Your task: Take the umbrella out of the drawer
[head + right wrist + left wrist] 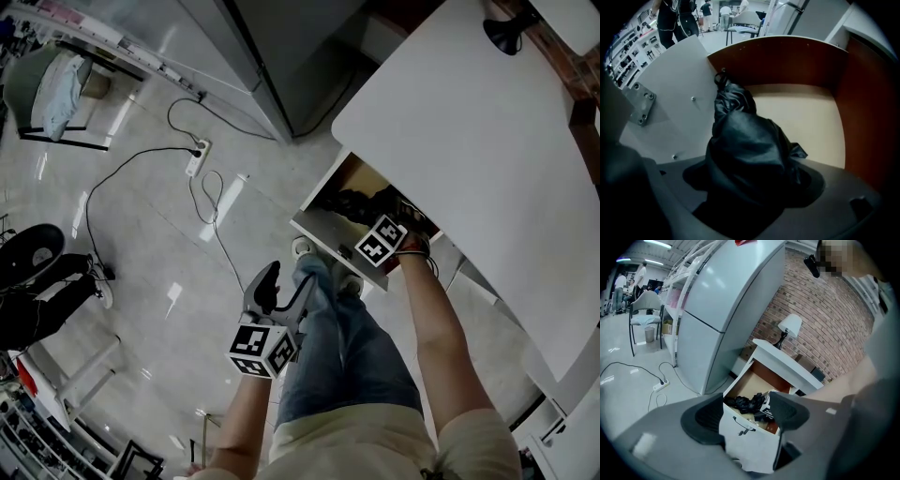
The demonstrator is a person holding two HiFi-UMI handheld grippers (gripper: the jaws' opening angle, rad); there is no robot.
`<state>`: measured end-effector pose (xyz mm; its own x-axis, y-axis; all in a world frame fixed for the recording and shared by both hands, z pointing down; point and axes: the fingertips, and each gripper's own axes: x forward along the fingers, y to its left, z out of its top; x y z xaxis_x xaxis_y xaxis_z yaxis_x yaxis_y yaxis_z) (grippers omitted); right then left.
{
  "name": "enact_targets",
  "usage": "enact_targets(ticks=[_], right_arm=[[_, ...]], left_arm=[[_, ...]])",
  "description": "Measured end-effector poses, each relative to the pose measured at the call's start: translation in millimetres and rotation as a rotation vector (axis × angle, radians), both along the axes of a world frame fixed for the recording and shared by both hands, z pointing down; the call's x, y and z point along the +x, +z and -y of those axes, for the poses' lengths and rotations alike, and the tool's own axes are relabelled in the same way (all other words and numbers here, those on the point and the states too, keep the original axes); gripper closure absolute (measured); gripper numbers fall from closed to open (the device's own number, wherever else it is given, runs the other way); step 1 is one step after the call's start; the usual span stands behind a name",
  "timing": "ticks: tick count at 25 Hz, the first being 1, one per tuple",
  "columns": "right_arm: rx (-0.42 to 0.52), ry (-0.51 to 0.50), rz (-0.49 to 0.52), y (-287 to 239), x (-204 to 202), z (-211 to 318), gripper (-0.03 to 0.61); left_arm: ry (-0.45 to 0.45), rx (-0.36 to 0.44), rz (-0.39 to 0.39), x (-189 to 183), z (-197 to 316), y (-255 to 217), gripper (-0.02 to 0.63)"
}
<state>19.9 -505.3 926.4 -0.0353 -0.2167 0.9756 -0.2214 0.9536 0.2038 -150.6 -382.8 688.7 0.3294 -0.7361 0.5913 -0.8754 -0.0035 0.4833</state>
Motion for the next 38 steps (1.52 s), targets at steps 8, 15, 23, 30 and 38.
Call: enact_targets(ticks=[8, 15, 23, 30, 38], right_arm=[[0.014, -0.146, -0.067, -9, -2, -9, 0.313], [0.017, -0.204, -0.053, -43, -9, -19, 0.345], [0.081, -0.141, 0.133, -125, -15, -36, 0.347], [0.112, -0.094, 0.257, -192, -1, -62, 0.347], [0.105, 0.055, 0.448, -264, 12, -107, 0.348]], left_arm=[[-0.023, 0.007, 0.001, -8, -8, -11, 0.308], [-0.054, 0.07, 0.036, -14, -11, -35, 0.308], [-0.098, 0.121, 0.075, -3, -28, -74, 0.308], [-0.131, 0.155, 0.111, 13, -53, -106, 0.308], [-0.137, 0.158, 0.12, 32, -79, -133, 0.383]])
